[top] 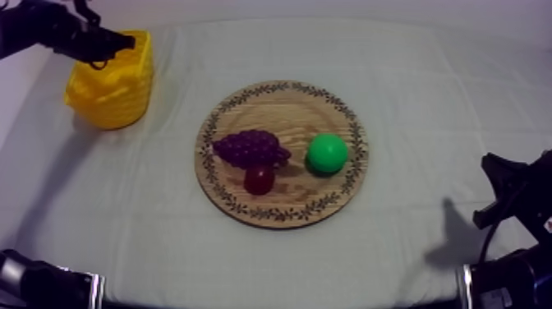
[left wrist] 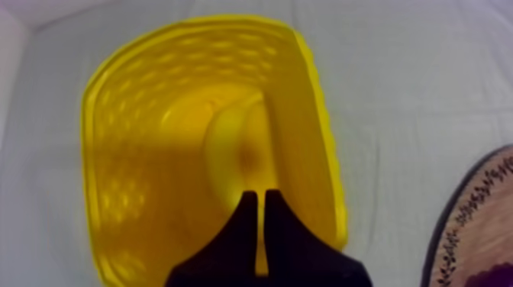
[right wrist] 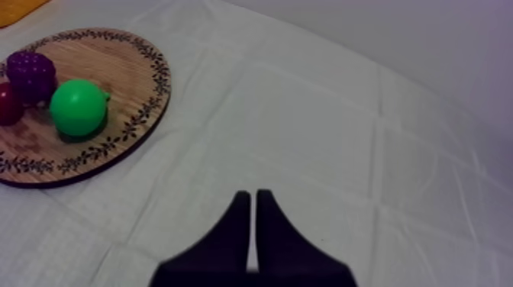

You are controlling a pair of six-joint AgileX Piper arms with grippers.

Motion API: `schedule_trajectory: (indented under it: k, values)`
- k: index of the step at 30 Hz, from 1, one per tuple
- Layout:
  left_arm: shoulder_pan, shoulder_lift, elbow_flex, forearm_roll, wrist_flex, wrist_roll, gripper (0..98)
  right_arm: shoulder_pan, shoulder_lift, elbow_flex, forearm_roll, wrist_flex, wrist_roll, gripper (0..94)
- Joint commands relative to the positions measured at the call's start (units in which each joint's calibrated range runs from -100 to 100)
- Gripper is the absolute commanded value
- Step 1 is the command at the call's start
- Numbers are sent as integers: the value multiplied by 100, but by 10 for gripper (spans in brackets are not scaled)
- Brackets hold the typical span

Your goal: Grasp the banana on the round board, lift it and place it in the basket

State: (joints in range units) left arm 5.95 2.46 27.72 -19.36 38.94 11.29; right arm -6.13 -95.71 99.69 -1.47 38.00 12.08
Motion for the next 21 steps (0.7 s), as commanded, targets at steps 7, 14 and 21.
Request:
schedule_trajectory:
  k: [7, 14, 21]
  values:
    - [-58, -3228, 2789, 260, -519, -102, 1, 1, -4, -3, -2, -1, 1, 5]
    - [-236, -5292, 4251, 953, -596, -670, 1, 1, -4, -3, -2, -1, 1, 5]
    - [-544, -7415, 5685, 1558, -264, -1160, 1, 1, -4, -3, -2, -1, -1, 5]
